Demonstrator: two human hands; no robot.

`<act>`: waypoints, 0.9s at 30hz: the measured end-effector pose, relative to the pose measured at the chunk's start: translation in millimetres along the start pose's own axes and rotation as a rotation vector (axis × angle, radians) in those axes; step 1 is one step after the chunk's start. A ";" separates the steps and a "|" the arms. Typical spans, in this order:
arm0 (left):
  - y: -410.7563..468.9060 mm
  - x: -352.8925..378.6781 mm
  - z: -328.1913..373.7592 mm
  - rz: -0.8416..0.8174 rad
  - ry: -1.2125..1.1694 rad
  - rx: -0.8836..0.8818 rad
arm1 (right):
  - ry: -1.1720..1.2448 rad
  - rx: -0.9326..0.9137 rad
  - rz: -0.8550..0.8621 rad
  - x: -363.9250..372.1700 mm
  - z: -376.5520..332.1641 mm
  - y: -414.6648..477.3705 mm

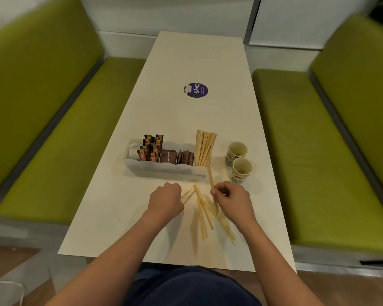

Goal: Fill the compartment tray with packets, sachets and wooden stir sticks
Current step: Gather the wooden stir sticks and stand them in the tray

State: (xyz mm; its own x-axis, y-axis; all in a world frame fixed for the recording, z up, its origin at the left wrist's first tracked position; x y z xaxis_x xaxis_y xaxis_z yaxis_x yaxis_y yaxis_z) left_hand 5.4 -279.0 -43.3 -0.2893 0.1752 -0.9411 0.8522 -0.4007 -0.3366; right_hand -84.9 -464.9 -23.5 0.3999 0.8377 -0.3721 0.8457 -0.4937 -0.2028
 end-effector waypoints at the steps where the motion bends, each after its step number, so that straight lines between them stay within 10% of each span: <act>1: 0.0 -1.0 -2.4 0.014 -0.047 -0.007 | 0.042 -0.030 0.017 -3.4 -4.1 -0.8; 14: 6.7 -119.8 -15.1 0.447 -0.962 -0.006 | 0.407 -0.142 0.163 -27.2 -6.1 -9.1; 27: 89.0 -100.1 11.7 0.335 -0.804 -0.121 | 0.395 -0.239 0.241 -36.3 -58.2 42.6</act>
State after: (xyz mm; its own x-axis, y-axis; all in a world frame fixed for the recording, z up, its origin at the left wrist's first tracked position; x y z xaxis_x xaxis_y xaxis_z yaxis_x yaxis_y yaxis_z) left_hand 105.1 -342.7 20.6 -0.1962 -0.6393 -0.7435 0.9745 -0.2110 -0.0757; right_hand -42.8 -502.8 34.1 0.6567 0.7541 -0.0034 0.7521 -0.6546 0.0764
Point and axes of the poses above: each hand's wrist, its own y-axis towards the middle knuckle, its own x-axis out of the palm, z = x × y, the point moved 10 cm from there along y, towards the middle knuckle, and after that the axes turned 13 degrees about y, right-handed, at the moved point
